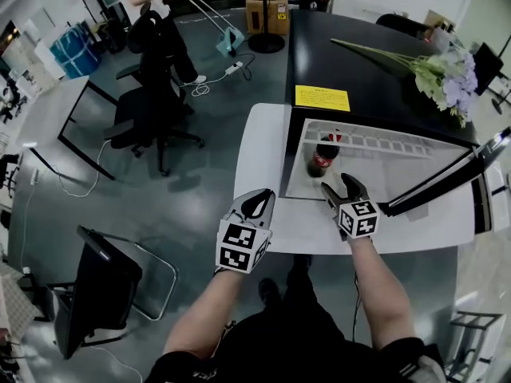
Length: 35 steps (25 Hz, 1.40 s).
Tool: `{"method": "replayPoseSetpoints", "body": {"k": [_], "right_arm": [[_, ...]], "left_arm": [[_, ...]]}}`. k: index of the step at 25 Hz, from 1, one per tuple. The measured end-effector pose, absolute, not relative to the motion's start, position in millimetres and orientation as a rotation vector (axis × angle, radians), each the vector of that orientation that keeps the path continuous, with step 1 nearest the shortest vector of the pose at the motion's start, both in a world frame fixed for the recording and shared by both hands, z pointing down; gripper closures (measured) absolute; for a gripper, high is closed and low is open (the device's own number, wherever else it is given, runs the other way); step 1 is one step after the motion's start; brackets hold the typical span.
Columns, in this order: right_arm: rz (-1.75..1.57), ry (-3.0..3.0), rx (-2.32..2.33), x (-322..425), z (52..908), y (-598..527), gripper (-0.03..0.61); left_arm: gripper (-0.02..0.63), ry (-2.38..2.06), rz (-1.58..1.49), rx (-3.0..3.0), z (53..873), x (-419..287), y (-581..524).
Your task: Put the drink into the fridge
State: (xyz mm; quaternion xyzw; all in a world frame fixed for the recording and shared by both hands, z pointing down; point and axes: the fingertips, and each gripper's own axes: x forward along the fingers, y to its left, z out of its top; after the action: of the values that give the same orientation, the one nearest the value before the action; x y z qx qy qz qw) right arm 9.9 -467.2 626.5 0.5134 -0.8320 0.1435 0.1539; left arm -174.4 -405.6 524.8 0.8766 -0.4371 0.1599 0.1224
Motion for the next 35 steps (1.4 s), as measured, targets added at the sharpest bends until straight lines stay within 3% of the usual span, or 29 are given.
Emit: {"method": "replayPoseSetpoints", "body": {"k": [9,20,35], "right_arm": [[0.334,-2.473,1.468,-19.0,557.1,-406.2,0.328],[0.187,-2.648,1.336,-53.3,455.1,-351.5,0.350],[0.245,-2.781,1.297,62.2,422.6,-301.3,0.356]], "left_arm": [[0.584,-1.305,0.403,2.580,491.1,-202.7,-380.1],[0.584,-1.349,0.348,2.626,460.4,-200.5,-358.3],[0.583,-1.383,0.329,2.587,430.5,-102.9,-352.0]]}}
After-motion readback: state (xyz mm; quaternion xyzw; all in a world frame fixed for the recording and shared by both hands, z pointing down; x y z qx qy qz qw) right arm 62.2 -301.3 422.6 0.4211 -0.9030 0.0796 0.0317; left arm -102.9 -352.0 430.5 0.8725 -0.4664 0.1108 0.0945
